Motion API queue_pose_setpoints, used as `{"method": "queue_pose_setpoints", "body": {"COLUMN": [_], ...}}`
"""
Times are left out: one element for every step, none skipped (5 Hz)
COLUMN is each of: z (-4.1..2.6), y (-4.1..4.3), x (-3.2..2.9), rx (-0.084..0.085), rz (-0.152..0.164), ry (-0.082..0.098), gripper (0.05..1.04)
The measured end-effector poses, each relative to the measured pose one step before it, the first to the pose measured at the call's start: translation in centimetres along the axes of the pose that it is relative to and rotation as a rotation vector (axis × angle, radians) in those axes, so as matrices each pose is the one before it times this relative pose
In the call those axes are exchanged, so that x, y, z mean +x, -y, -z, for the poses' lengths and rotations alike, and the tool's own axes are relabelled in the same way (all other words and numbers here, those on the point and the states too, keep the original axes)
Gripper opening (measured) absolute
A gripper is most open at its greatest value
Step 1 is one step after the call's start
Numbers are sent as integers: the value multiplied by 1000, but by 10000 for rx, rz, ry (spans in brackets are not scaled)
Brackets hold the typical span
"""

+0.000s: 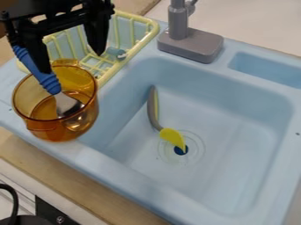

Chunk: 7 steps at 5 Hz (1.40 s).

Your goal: Pick a blue white folk and placed it at the middle of the sink

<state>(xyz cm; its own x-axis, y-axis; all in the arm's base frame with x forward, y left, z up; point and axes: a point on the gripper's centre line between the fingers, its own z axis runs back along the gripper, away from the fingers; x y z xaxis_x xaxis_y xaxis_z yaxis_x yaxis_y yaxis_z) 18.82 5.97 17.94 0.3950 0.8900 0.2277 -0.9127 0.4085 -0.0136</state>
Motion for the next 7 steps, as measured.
{"method": "queue_pose_setpoints", "body": {"z": [346, -179, -999, -997, 364, 1021, 1058], "y": [-109, 287, 319, 1021, 1849, 2644, 1296], "x": [-265, 752, 986, 886, 488, 480, 368], "rx": [107, 79, -242, -252, -58, -67, -10], "rz": [15, -433, -501, -319, -143, -123, -160], "ry": [-143, -262, 129, -167, -55, -132, -120], "gripper": [999, 999, 999, 999, 999, 999, 999]}}
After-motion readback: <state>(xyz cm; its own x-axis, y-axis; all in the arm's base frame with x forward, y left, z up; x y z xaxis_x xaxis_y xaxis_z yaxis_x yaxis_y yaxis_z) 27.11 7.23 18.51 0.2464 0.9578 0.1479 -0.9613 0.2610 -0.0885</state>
